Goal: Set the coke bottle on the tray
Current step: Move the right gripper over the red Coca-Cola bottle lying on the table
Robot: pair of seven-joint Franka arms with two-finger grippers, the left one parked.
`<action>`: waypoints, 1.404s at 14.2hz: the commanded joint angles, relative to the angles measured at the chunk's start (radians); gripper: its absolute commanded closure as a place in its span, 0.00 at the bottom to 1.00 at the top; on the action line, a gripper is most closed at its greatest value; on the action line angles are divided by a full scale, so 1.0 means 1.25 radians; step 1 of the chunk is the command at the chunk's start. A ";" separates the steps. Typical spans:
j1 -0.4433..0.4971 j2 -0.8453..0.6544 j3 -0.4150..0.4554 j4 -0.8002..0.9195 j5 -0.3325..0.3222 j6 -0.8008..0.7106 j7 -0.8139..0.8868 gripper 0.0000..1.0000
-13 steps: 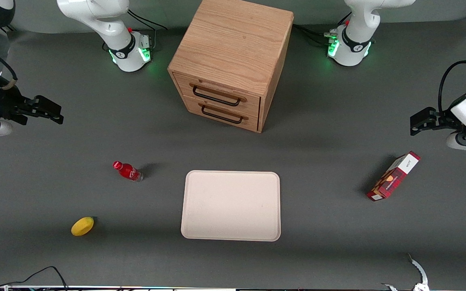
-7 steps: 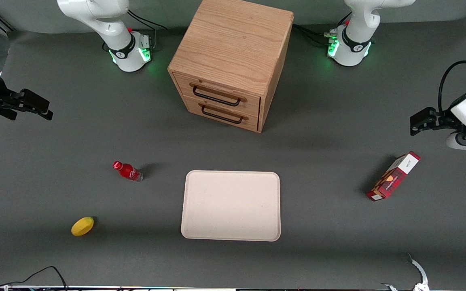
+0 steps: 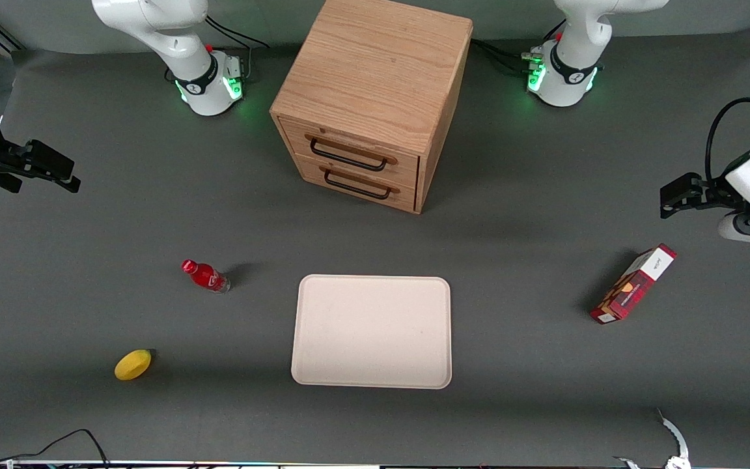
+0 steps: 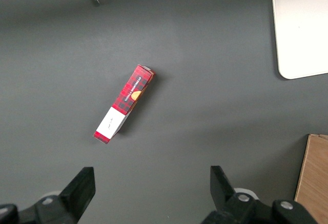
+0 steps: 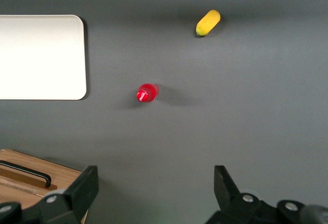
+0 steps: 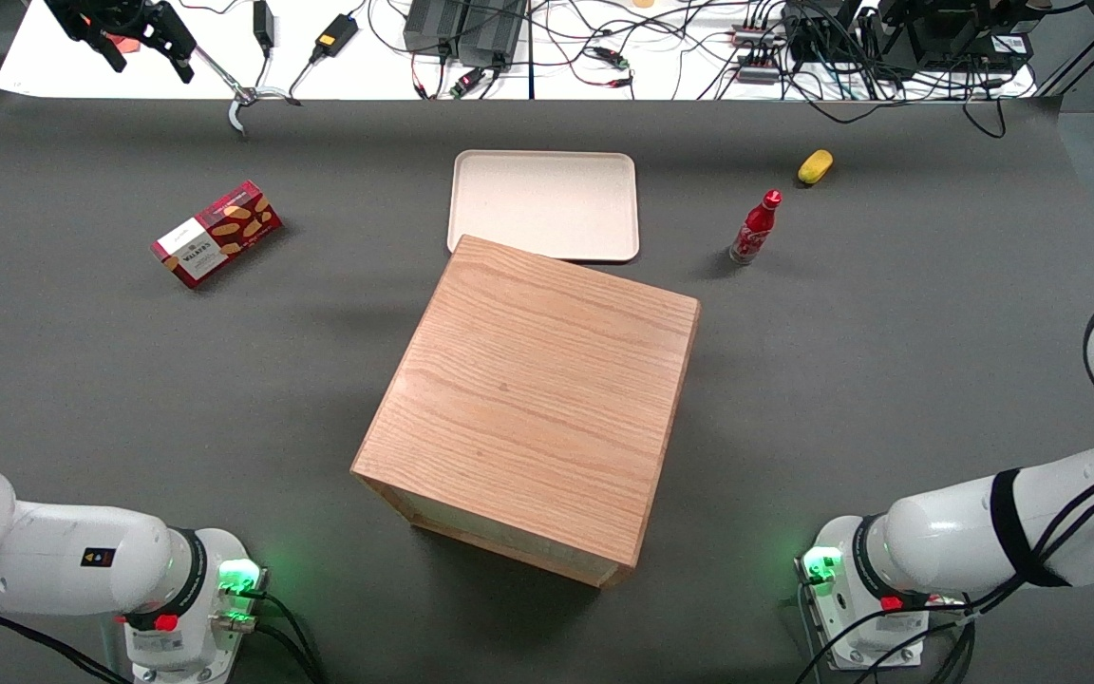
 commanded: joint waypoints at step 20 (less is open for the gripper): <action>-0.025 0.046 0.080 -0.410 0.009 0.471 0.030 0.00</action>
